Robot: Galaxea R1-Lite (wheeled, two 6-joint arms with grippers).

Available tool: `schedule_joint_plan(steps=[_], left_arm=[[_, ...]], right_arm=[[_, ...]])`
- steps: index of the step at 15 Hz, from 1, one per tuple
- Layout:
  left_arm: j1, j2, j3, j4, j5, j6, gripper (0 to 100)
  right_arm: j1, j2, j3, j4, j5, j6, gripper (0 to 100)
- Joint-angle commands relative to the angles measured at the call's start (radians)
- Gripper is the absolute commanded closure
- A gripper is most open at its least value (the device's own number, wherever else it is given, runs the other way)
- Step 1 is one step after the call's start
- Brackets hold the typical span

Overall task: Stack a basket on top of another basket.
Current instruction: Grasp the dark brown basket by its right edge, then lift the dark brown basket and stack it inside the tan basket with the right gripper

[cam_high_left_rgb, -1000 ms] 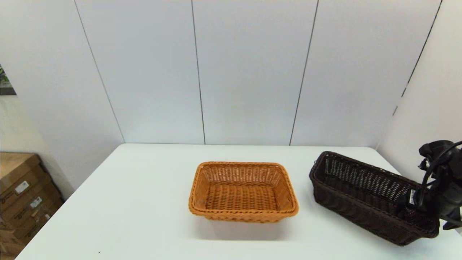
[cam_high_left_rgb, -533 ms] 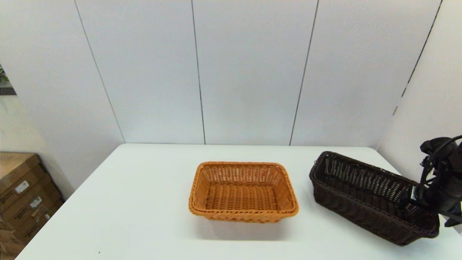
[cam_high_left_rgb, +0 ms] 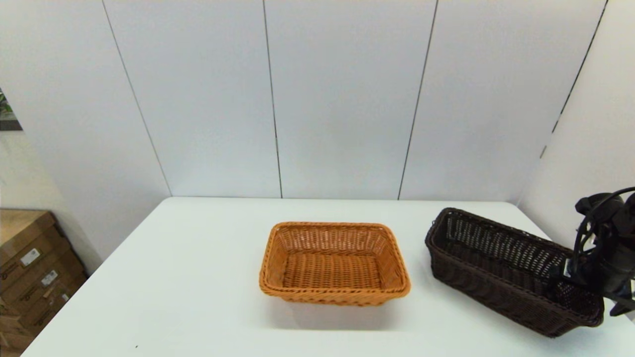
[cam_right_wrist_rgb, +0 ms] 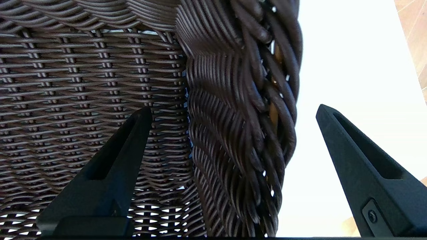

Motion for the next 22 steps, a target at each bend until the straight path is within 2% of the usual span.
schedule_joint_plan(steps=[1, 2, 3, 17, 20, 22], left_arm=[[0.000, 0.000, 0.000, 0.000, 0.000, 0.002, 0], [0.000, 0.000, 0.000, 0.000, 0.000, 0.000, 0], [0.000, 0.000, 0.000, 0.000, 0.000, 0.000, 0], [0.000, 0.000, 0.000, 0.000, 0.000, 0.000, 0], [0.000, 0.000, 0.000, 0.000, 0.000, 0.000, 0], [0.000, 0.000, 0.000, 0.000, 0.000, 0.000, 0]], right_arm=[[0.000, 0.004, 0.002, 0.000, 0.000, 0.001, 0], [-0.002, 0.006, 0.002, 0.000, 0.000, 0.001, 0], [-0.002, 0.006, 0.003, 0.000, 0.001, 0.001, 100], [-0.002, -0.019, 0.003, 0.002, 0.033, 0.001, 100], [-0.020, -0.080, 0.002, 0.005, 0.087, -0.002, 100], [-0.038, -0.112, -0.011, 0.039, 0.150, -0.005, 100]])
